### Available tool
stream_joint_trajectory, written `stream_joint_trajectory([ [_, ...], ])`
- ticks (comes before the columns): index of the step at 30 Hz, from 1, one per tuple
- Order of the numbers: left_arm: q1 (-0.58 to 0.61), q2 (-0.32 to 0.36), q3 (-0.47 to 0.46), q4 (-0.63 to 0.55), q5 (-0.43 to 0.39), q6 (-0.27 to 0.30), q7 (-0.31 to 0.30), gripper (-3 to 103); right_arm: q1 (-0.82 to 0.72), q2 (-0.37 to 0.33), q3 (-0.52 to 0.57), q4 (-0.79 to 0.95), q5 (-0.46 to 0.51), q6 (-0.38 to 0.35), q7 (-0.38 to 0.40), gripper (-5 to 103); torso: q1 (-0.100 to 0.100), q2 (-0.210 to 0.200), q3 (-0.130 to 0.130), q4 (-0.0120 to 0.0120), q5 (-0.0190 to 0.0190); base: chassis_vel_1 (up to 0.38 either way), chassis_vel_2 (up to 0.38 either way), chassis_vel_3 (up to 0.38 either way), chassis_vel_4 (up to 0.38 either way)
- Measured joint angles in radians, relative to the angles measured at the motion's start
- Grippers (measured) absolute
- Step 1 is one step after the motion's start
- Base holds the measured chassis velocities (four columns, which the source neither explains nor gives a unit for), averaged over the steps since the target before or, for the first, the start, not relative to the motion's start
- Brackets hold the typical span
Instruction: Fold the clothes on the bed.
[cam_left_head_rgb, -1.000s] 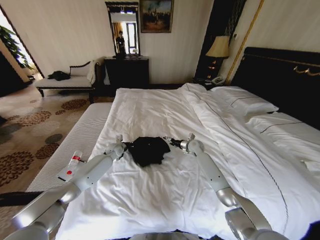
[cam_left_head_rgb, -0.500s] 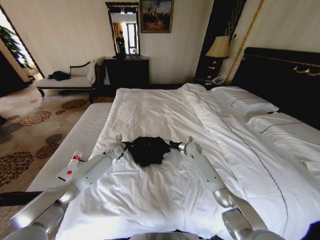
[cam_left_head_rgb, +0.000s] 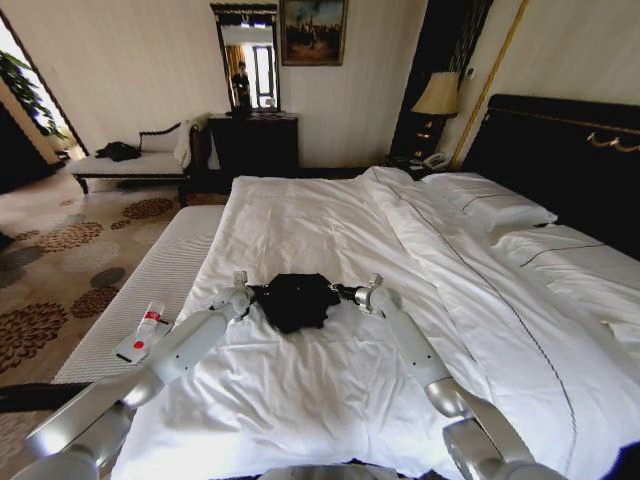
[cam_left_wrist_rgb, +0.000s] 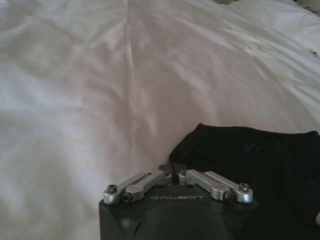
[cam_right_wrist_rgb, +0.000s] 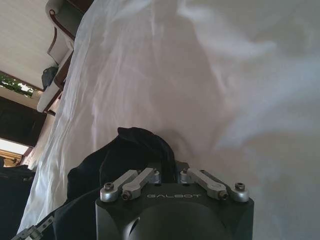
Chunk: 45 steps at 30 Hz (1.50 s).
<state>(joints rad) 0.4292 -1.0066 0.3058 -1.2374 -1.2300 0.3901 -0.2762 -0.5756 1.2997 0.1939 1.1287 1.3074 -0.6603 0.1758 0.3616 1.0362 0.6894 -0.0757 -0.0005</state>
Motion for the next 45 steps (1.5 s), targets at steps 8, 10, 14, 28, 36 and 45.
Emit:
stream_joint_trajectory([
  [8, 0.004, 0.009, -0.004, -0.008, -0.003, 0.000, 0.001, 0, -0.003, 0.005, 0.003, 0.021, 0.003, 0.001, 0.010, 1, 0.000, 0.000, 0.000, 0.0002, -0.0001, 0.000, 0.000, 0.000, 0.000],
  [10, 0.012, 0.010, -0.010, -0.017, -0.002, -0.003, 0.001, 0, -0.010, 0.004, 0.007, 0.043, 0.005, 0.001, 0.020, 1, 0.000, 0.000, 0.000, 0.0002, 0.0000, 0.000, 0.000, 0.000, 0.000],
  [14, 0.026, 0.020, -0.027, -0.049, 0.002, -0.008, -0.001, 0, -0.026, -0.009, 0.019, 0.117, 0.018, 0.002, 0.039, 1, 0.000, 0.000, 0.000, 0.0004, 0.0000, 0.000, 0.000, 0.000, 0.000],
  [28, -0.011, 0.100, -0.077, -0.211, -0.015, -0.043, -0.044, 0, -0.019, -0.144, 0.026, 0.372, 0.071, -0.001, 0.116, 1, 0.000, 0.000, 0.000, 0.0002, -0.0002, 0.000, 0.000, 0.000, 0.000],
  [36, -0.139, 0.177, -0.063, -0.328, -0.099, -0.043, -0.076, 0, 0.075, -0.269, 0.016, 0.481, 0.149, -0.009, 0.198, 1, 0.000, 0.000, 0.000, -0.0001, 0.0000, 0.000, 0.000, 0.000, 0.000],
  [45, -0.293, 0.261, -0.045, -0.393, -0.175, -0.030, -0.080, 0, 0.313, -0.379, -0.067, 0.543, 0.316, -0.016, 0.295, 1, 0.000, 0.000, 0.000, -0.0006, -0.0004, 0.000, 0.000, 0.000, 0.000],
])
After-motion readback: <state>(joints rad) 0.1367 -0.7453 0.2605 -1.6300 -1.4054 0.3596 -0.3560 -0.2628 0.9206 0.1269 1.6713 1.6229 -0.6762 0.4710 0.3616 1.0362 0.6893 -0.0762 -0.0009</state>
